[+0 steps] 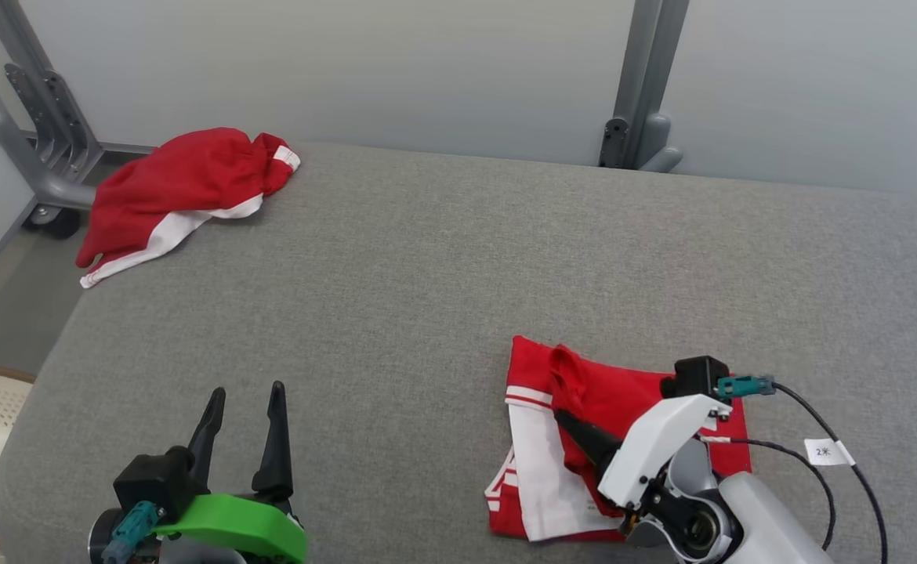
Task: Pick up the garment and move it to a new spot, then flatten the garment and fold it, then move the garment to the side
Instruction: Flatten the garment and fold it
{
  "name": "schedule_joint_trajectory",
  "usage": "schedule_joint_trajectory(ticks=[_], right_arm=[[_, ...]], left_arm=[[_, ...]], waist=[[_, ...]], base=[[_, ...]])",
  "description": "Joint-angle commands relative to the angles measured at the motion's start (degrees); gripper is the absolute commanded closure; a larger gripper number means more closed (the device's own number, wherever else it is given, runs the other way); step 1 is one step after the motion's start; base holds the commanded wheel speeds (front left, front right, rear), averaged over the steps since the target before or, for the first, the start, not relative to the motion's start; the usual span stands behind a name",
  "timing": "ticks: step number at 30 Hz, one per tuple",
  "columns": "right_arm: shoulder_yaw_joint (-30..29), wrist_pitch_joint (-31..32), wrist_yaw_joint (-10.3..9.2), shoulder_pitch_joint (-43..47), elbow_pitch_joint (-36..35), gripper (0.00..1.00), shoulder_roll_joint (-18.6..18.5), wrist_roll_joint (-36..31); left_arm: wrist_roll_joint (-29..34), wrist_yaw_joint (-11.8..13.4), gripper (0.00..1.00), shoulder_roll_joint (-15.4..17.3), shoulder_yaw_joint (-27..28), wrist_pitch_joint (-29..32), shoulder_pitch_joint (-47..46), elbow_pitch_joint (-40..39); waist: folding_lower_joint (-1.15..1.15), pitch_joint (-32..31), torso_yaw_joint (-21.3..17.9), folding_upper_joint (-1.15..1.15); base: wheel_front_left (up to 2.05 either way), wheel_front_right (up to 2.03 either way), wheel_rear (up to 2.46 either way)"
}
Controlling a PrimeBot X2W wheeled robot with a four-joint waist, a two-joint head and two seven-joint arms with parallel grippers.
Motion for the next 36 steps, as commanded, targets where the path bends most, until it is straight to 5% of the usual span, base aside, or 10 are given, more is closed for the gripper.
schedule_joint_trajectory(ticks=[1,7,10,20,36], right_arm=[[1.3,-1.1,0.01,-1.1,1.6,1.0,0.0,1.2],[6.2,-5.8,0.01,-5.3,9.9,1.0,-0.1,3.8],[8.6,-7.8,0.01,-7.0,12.6,0.0,0.0,4.9],[12.2,-12.7,0.01,-8.3,11.3,0.0,-0.4,5.4],[9.6,-25.8,0.01,-0.6,0.3,0.0,-8.9,-4.6]], left_arm=[[0.1,-0.1,0.0,-0.1,-0.2,0.0,-0.7,0.0],[0.0,-0.4,0.0,-0.2,-0.7,0.0,-0.7,0.4],[-0.3,-0.4,0.0,-0.2,-0.8,0.0,-1.0,0.8],[-0.5,-0.1,0.0,-0.6,-0.9,-0.2,-0.4,0.8],[-0.4,-0.6,0.0,-1.7,-1.5,-0.4,-0.6,0.9]], waist=[[0.0,-0.1,0.9,0.69],[0.0,-0.1,2.0,0.69],[0.0,0.0,2.2,0.69],[0.0,-0.1,0.3,0.69],[0.0,0.8,-3.5,0.69]], base=[[0.0,0.0,0.0],[0.0,0.0,0.0],[0.0,0.0,0.0],[0.0,0.0,0.0],[0.0,0.0,0.0]])
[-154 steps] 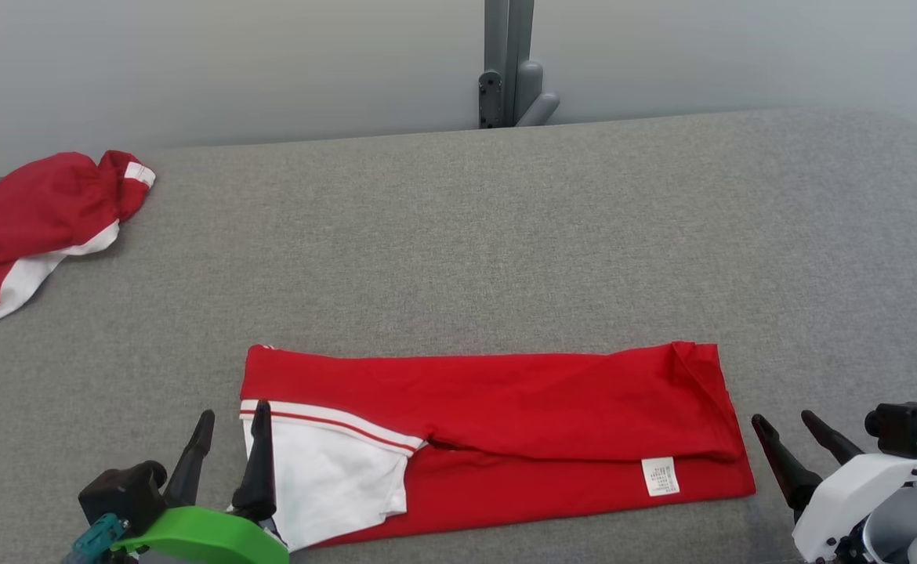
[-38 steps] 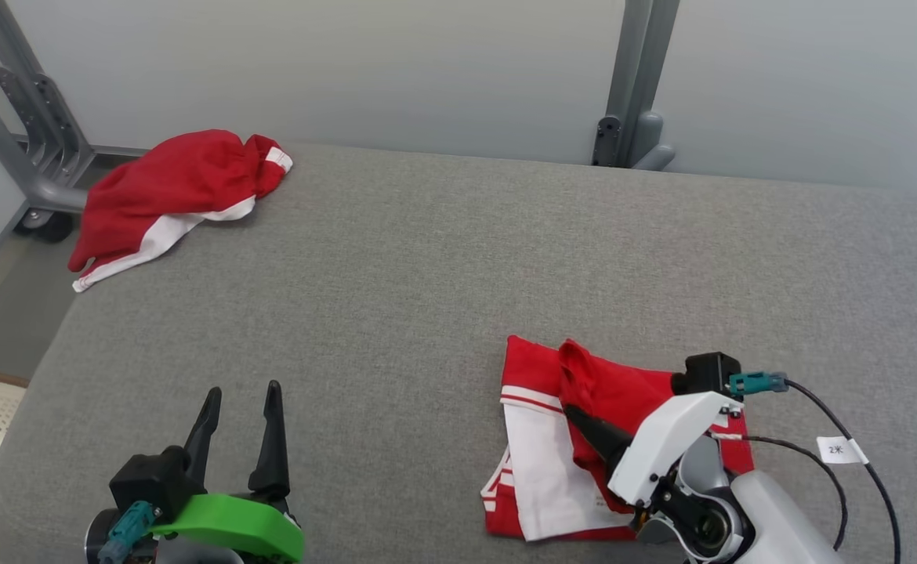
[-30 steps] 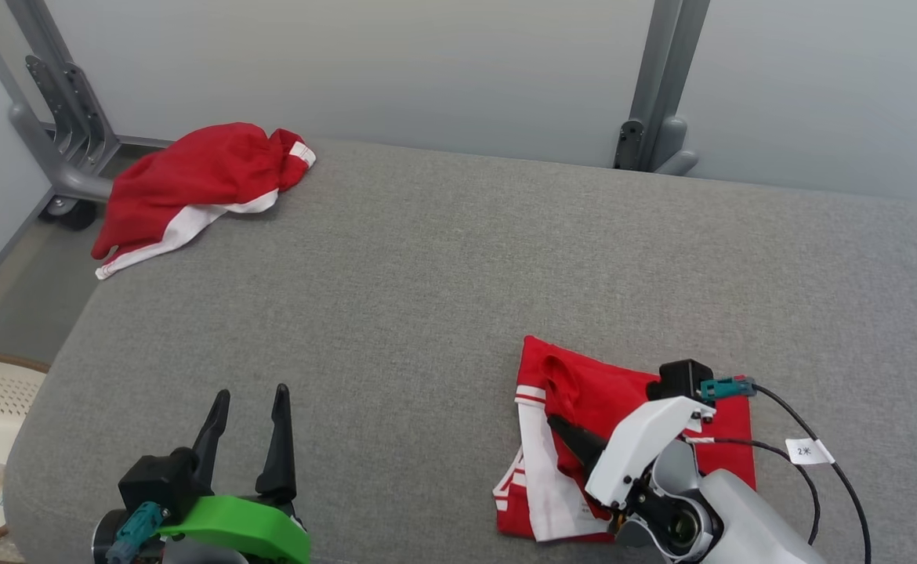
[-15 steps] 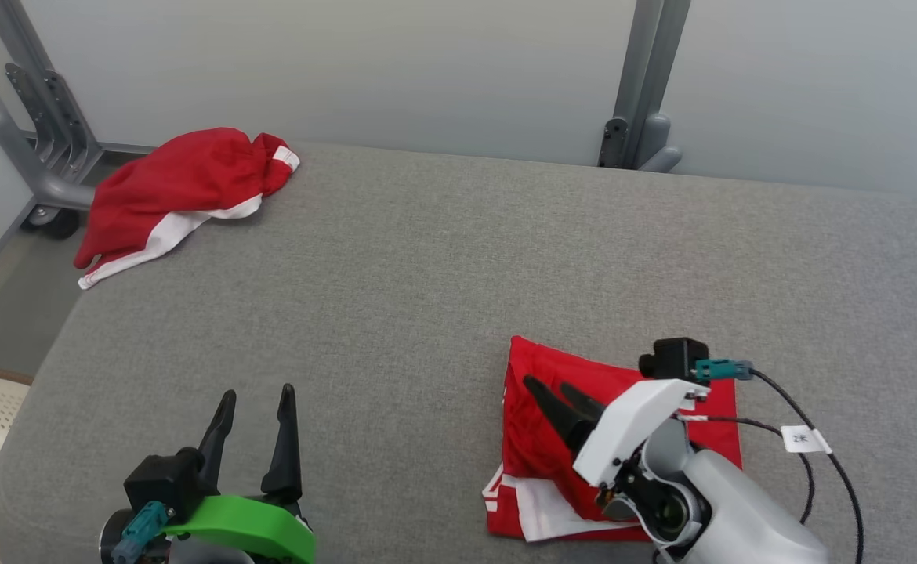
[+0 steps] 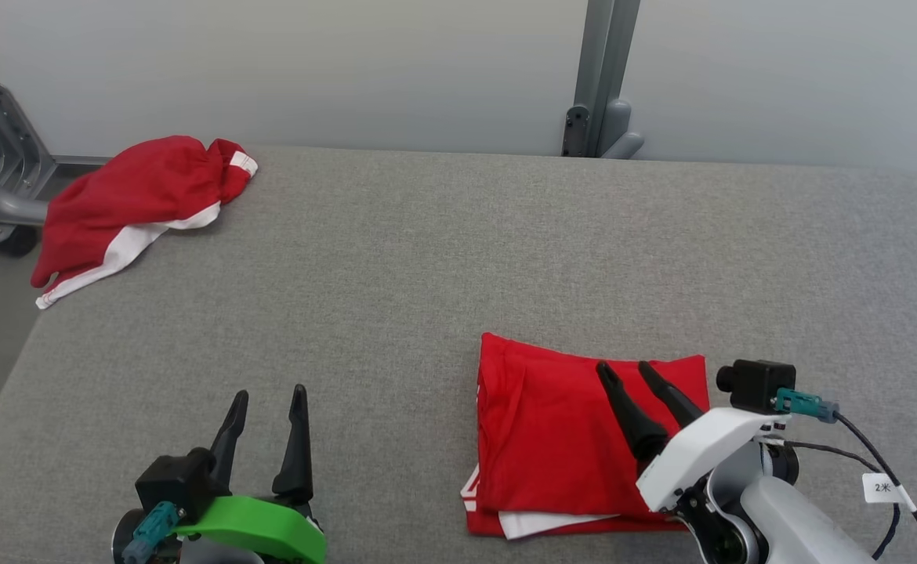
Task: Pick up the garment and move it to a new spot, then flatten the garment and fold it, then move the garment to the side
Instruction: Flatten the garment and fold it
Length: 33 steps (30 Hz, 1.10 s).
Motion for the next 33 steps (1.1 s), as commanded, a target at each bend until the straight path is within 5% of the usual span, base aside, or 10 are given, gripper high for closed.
schedule_joint_trajectory(ticks=[1,2,9,19,33], right_arm=[[0.6,-1.5,0.01,0.8,-0.2,0.0,-0.4,-2.1],[0.9,-2.2,0.01,0.9,0.0,0.0,-0.3,-3.0],[4.1,-5.9,0.0,-0.5,3.2,0.98,1.0,-8.8],[9.4,-7.2,0.0,-8.1,15.1,1.0,2.8,-15.9],[11.5,-7.2,-0.01,-17.0,29.8,1.0,4.3,-16.1]], left_arm=[[-0.1,-0.3,0.0,0.0,0.1,-0.4,-0.6,0.2],[-0.1,-0.3,0.0,0.0,0.1,-0.4,-0.7,0.2],[0.0,-0.3,0.0,0.2,-0.1,-0.3,-1.2,0.3],[0.1,-0.5,0.0,-0.4,-0.4,-0.4,-2.2,0.3],[0.5,-1.3,0.0,-1.4,-0.2,-0.4,-3.0,1.0]], waist=[[0.0,0.3,-0.2,0.69],[0.0,0.3,-0.1,0.69],[0.0,1.0,1.0,0.69],[0.0,2.8,4.7,0.69],[0.0,3.9,10.4,0.69]], base=[[0.0,0.0,0.0],[0.0,0.0,0.0],[0.0,0.0,0.0],[0.0,0.0,0.0],[0.0,0.0,0.0]])
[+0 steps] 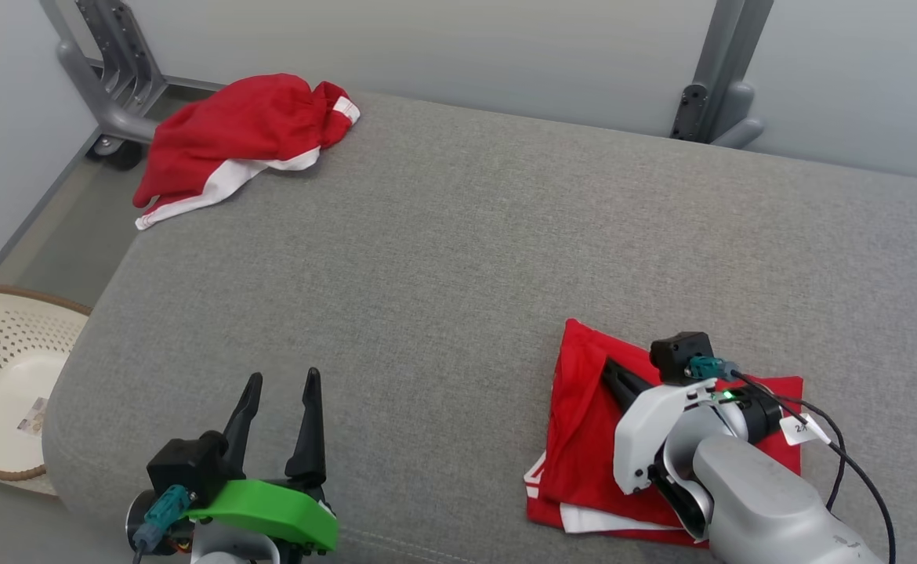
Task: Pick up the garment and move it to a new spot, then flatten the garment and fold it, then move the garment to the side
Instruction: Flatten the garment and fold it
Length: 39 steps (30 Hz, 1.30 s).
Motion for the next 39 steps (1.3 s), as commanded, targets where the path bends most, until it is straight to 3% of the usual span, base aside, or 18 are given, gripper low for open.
schedule_joint_trajectory(ticks=[1,19,26,32,39], right_arm=[[0.1,-0.5,-0.03,-1.0,0.8,1.0,0.0,0.5],[4.7,-2.3,-0.03,-6.1,6.9,1.0,1.7,-0.5],[9.9,-0.5,-0.03,-7.0,8.8,1.0,2.1,-1.8],[12.4,0.7,-0.03,-7.1,8.0,1.0,2.8,0.8],[10.8,-2.1,-0.03,-8.6,5.6,1.0,2.4,4.2]], left_arm=[[0.3,-0.4,0.0,-0.1,0.2,-0.2,-0.9,0.0],[1.4,-1.3,0.0,-1.1,0.5,-0.2,-0.8,0.6],[1.7,-1.5,0.0,-1.1,0.5,-0.2,-0.5,1.0],[1.8,-1.5,0.0,-0.9,0.7,-0.2,0.0,1.0],[1.8,-1.0,0.0,-0.5,1.0,-0.2,0.5,0.6]], waist=[[0.0,0.3,1.0,0.68],[0.0,0.4,3.7,0.68],[0.0,0.1,4.2,0.68],[0.0,-0.2,3.8,0.68],[0.0,-0.5,2.3,0.68]], base=[[0.0,0.0,0.0],[0.0,0.0,0.0],[0.0,0.0,0.0],[0.0,0.0,0.0],[0.0,0.0,0.0]])
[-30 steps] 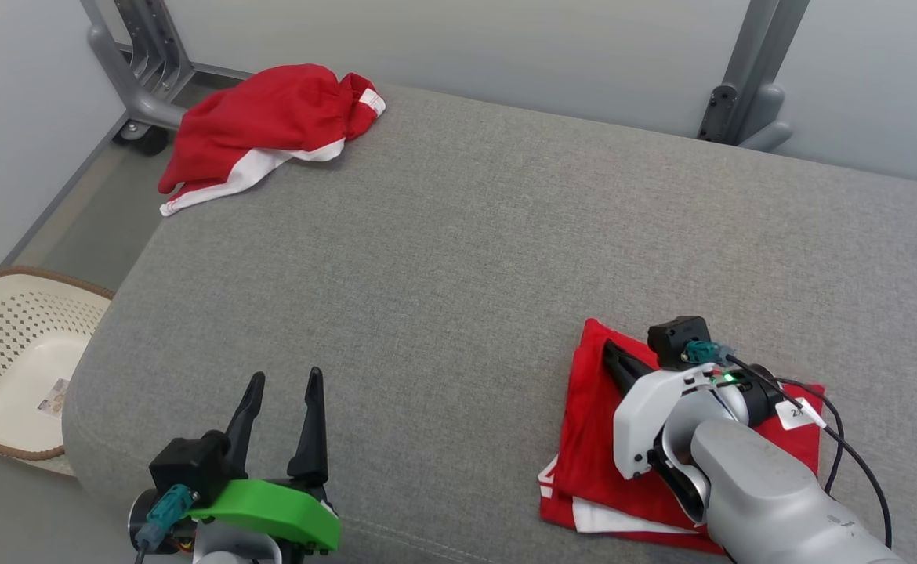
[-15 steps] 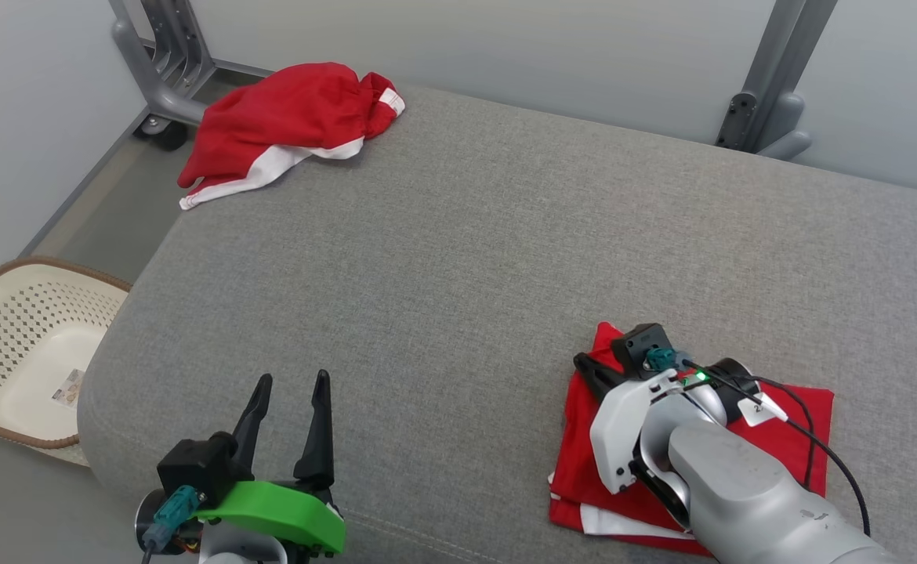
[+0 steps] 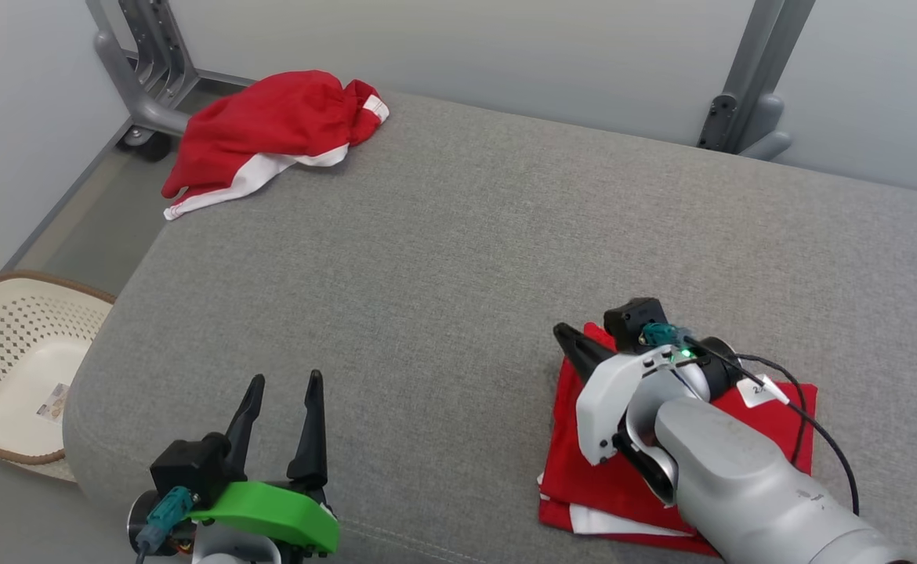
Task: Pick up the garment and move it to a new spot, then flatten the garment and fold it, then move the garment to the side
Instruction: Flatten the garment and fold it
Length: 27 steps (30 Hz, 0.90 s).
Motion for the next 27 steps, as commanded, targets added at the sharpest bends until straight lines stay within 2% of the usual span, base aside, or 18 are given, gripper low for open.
schedule_joint_trajectory(ticks=[1,3,4,5,6,15,19,22,27], right_arm=[[-0.8,-0.7,-0.03,-0.7,-0.8,0.94,-0.8,0.7],[-2.1,-1.1,-0.03,-1.1,-1.9,0.57,-1.4,1.0],[-2.9,-1.2,-0.03,-1.2,-2.5,0.51,-1.7,1.0],[-4.0,-1.3,-0.03,-1.2,-3.2,0.11,-2.2,1.1],[-5.2,-1.3,-0.03,-1.3,-4.4,0.0,-2.8,0.8],[-20.0,-1.2,-0.03,6.0,-14.4,0.0,-7.9,-3.8],[-24.8,-1.2,-0.03,10.8,-17.1,0.0,-9.8,-5.4],[-26.1,-1.2,-0.03,12.9,-17.8,0.0,-10.7,-5.7],[-25.8,3.5,-0.03,16.9,-20.8,0.0,-13.3,-4.4]], left_arm=[[0.4,0.4,0.0,0.3,0.1,-0.1,0.5,-0.2],[0.4,0.3,0.0,0.3,0.2,-0.1,0.7,-0.4],[0.4,0.4,0.0,0.4,0.3,-0.1,0.8,-0.5],[0.4,0.4,0.0,0.4,0.2,-0.1,0.8,-0.5],[0.4,0.4,0.0,0.5,0.2,-0.1,0.8,-0.6],[0.6,0.9,0.0,0.8,-0.3,0.0,1.2,-1.5],[0.4,1.1,0.0,1.0,-0.3,0.2,1.5,-1.8],[0.3,1.3,0.0,1.1,-0.4,0.3,1.5,-1.9],[0.1,1.5,0.0,1.1,-0.4,0.4,1.3,-2.1]], waist=[[0.0,-0.2,-0.9,0.68],[0.0,-0.4,-1.8,0.68],[0.0,-0.5,-2.3,0.68],[0.0,-0.5,-2.9,0.68],[0.0,-0.6,-3.4,0.68],[0.0,-1.3,-8.7,0.68],[0.0,-1.5,-11.2,0.68],[0.0,-1.5,-12.3,0.68],[0.0,-1.1,-14.3,0.68]], base=[[0.0,0.0,0.0],[0.0,0.0,0.0],[0.0,0.0,0.0],[0.0,0.0,0.0],[0.0,0.0,0.0],[0.0,0.0,0.0],[0.0,0.0,0.0],[0.0,0.0,0.0],[0.0,0.0,0.0]])
